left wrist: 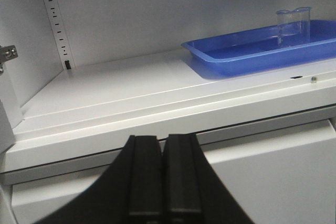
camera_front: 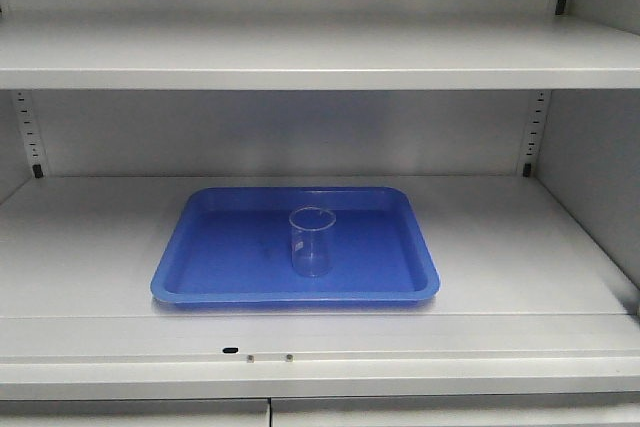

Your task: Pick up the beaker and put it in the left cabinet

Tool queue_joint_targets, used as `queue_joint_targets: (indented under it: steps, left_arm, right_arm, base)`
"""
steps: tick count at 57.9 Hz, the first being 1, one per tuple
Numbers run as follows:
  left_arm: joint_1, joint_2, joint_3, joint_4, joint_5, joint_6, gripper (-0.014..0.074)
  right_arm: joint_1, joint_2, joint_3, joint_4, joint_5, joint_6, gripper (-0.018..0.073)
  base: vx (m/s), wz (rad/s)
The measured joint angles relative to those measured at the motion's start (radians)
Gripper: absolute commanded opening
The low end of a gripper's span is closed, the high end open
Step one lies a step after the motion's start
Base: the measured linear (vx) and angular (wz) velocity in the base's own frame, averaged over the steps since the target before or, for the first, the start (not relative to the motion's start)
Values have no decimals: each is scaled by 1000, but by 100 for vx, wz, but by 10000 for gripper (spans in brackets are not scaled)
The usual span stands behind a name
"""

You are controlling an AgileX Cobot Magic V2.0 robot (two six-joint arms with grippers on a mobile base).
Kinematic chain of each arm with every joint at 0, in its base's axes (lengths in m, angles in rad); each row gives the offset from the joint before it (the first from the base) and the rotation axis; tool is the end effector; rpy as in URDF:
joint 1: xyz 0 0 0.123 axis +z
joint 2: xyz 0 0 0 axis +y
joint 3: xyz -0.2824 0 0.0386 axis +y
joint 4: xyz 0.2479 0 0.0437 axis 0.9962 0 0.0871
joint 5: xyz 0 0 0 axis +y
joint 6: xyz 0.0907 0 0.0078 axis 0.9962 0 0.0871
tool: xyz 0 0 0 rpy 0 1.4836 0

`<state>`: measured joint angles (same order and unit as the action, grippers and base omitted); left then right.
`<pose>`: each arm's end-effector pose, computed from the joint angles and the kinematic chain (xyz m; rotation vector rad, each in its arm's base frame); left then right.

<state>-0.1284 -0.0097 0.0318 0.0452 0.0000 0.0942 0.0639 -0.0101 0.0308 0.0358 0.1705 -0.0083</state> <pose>0.0564 -0.0073 0.2029 0.2010 1.4922 0.0088 0.0564 0.0042 0.1877 -0.0355 1.6748 0.0737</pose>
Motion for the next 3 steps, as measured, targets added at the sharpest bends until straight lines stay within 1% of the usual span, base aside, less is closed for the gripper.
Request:
queue_joint_targets:
  steps: [3]
  left_arm:
    - [0,0,0,0,0,0,1]
  right_arm:
    - [0,0,0,0,0,0,-9]
  base:
    - [0,0]
